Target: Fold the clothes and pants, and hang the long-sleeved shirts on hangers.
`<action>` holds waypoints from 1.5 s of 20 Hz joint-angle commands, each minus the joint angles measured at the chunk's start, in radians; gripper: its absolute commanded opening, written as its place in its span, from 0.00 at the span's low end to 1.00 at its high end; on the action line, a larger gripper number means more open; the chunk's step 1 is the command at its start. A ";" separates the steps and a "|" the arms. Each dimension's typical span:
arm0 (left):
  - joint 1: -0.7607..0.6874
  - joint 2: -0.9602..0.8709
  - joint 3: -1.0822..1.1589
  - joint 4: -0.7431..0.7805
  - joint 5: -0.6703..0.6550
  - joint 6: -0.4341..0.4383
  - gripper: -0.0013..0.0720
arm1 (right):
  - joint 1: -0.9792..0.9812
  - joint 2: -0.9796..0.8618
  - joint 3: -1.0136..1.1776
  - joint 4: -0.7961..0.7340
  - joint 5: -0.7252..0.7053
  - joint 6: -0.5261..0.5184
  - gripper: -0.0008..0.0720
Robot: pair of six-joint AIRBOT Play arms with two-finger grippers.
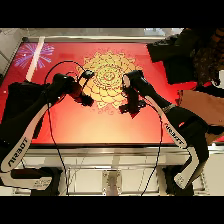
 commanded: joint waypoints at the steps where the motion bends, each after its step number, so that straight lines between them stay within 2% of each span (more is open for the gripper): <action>1: 0.001 0.000 0.000 0.000 0.000 0.000 0.32 | 0.001 0.000 0.001 0.000 0.000 0.000 0.02; 6: 0.001 0.000 0.000 0.000 0.000 0.000 0.32 | 0.001 0.000 0.001 0.000 -0.017 0.000 0.02; 9: 0.001 0.000 0.000 0.000 0.000 0.000 0.32 | 0.001 0.000 0.001 0.002 -0.116 0.000 0.02; 11: 0.002 -0.010 0.000 0.002 -0.058 0.008 0.31 | 0.001 0.000 0.002 0.002 -0.227 -0.001 0.02; 12: 0.007 -0.014 0.000 0.021 -0.045 0.006 0.31 | 0.001 0.000 0.003 0.001 -0.291 -0.001 0.02; 15: 0.023 -0.026 0.000 0.196 0.071 -0.003 0.30 | 0.001 0.000 0.003 0.000 -0.409 -0.001 0.02; 18: 0.067 -0.025 0.000 0.486 0.223 -0.037 0.30 | 0.001 0.000 0.003 0.003 -0.420 -0.031 0.02; 20: 0.151 -0.025 0.000 0.559 0.291 -0.078 0.30 | 0.001 0.000 0.003 0.006 -0.409 -0.056 0.02; 22: 0.267 -0.025 0.000 0.502 0.370 -0.101 0.30 | 0.001 0.000 0.003 0.016 -0.393 -0.058 0.02; 24: 0.388 -0.017 -0.012 0.381 0.430 -0.081 0.30 | 0.001 -0.001 0.003 0.037 -0.393 -0.076 0.03; 25: 0.443 0.002 -0.040 0.329 0.426 -0.070 0.25 | 0.001 -0.001 0.003 0.044 -0.394 -0.083 0.03; 26: 0.484 0.024 -0.076 0.307 0.412 -0.057 0.06 | 0.001 -0.001 0.003 0.059 -0.395 -0.098 0.03; 30: 0.575 0.126 -0.236 0.327 0.273 -0.054 0.07 | 0.001 -0.002 0.003 0.071 -0.407 -0.100 0.05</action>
